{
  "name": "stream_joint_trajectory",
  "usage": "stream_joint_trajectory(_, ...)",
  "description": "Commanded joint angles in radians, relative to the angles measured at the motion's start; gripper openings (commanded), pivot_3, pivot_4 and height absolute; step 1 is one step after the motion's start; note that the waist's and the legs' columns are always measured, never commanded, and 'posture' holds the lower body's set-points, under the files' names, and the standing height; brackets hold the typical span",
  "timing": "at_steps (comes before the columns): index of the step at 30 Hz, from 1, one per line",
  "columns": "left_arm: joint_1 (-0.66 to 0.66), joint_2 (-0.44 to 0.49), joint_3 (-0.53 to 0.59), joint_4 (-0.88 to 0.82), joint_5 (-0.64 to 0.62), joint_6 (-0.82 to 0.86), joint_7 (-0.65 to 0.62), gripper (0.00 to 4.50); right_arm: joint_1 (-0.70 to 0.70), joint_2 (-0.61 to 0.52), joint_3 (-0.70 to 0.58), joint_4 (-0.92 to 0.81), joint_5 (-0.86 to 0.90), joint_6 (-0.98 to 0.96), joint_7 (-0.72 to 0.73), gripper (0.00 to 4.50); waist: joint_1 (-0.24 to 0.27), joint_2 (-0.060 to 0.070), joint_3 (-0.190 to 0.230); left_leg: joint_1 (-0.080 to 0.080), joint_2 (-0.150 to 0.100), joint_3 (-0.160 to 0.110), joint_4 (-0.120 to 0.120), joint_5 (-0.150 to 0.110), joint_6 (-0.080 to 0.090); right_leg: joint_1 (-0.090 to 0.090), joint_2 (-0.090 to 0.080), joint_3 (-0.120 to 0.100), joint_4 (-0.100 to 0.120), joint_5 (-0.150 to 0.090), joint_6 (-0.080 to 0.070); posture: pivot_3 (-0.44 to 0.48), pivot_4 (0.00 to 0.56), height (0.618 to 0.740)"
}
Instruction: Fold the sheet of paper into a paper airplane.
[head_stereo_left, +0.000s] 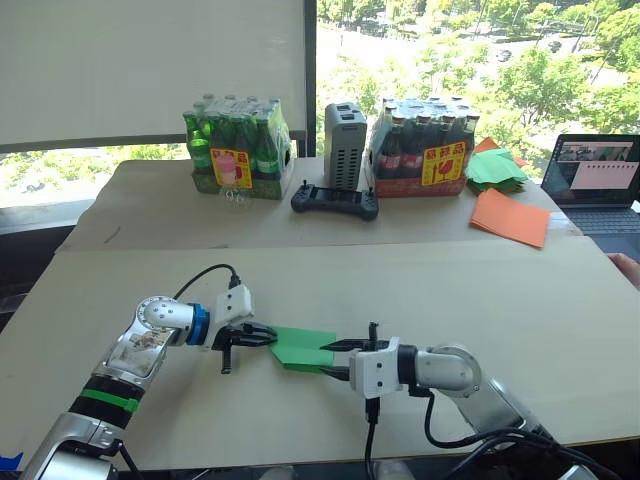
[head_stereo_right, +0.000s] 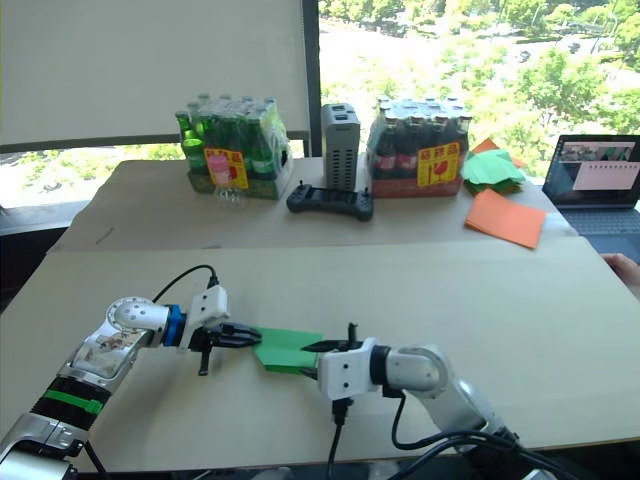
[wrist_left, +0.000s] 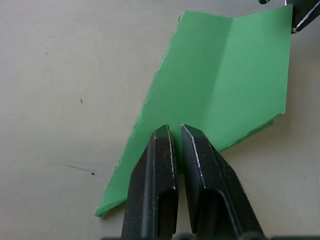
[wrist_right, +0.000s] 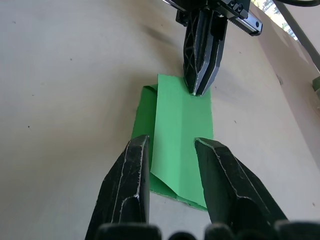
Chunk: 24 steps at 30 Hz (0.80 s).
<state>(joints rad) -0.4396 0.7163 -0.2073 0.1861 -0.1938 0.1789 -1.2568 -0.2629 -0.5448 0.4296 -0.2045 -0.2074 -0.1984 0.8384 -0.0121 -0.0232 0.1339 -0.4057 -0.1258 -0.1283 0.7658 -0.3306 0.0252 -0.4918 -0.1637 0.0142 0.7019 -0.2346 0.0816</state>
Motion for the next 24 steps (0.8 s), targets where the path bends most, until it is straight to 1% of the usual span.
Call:
stream_joint_trajectory(1,0.004,0.008,-0.006,-0.015,0.014,0.012,-0.010,0.36,-0.009,0.005,0.007,-0.004,-0.013,-0.040,-0.009,1.65,0.000,0.000,0.000,0.000,0.000,0.000,0.000,0.000,0.000,0.000,0.000,0.000,0.000,0.000,0.000,0.000,0.150,0.675)
stream_joint_trajectory(15,0.016,0.018,-0.001,-0.031,0.014,0.020,-0.010,0.36,-0.020,0.022,0.002,0.028,-0.015,-0.035,-0.015,1.65,-0.001,0.000,0.000,0.000,0.000,0.000,0.000,0.000,0.000,0.000,0.000,0.000,0.000,0.000,0.000,0.000,0.150,0.675)
stream_joint_trajectory(18,0.018,0.019,0.001,-0.035,0.014,0.024,-0.009,0.31,-0.022,0.026,0.000,0.022,-0.008,-0.026,-0.011,0.83,-0.001,0.000,0.000,0.000,0.000,0.000,0.000,0.000,0.000,0.000,0.000,0.000,0.000,0.000,0.000,0.000,0.150,0.675)
stream_joint_trajectory(20,0.020,0.020,0.001,-0.038,0.014,0.026,-0.009,0.31,-0.023,0.028,-0.001,0.024,-0.006,-0.025,-0.009,0.17,-0.001,0.000,0.000,0.000,0.000,0.000,0.000,0.000,0.000,0.000,0.000,0.000,0.000,0.000,0.000,0.000,0.150,0.675)
stream_joint_trajectory(21,0.020,0.020,0.002,-0.040,0.013,0.028,-0.008,0.31,-0.024,0.028,-0.001,0.027,-0.005,-0.025,-0.008,0.04,-0.001,0.000,0.000,0.000,0.000,0.000,0.000,0.000,0.000,0.000,0.000,0.000,0.000,0.000,0.000,0.000,0.150,0.675)
stream_joint_trajectory(24,0.022,0.020,0.003,-0.044,0.013,0.031,-0.007,0.31,-0.028,0.030,-0.001,0.030,0.001,-0.019,-0.001,0.04,-0.001,0.000,0.000,0.000,0.000,0.000,0.000,0.000,0.000,0.000,0.000,0.000,0.000,0.000,0.000,0.000,0.150,0.675)
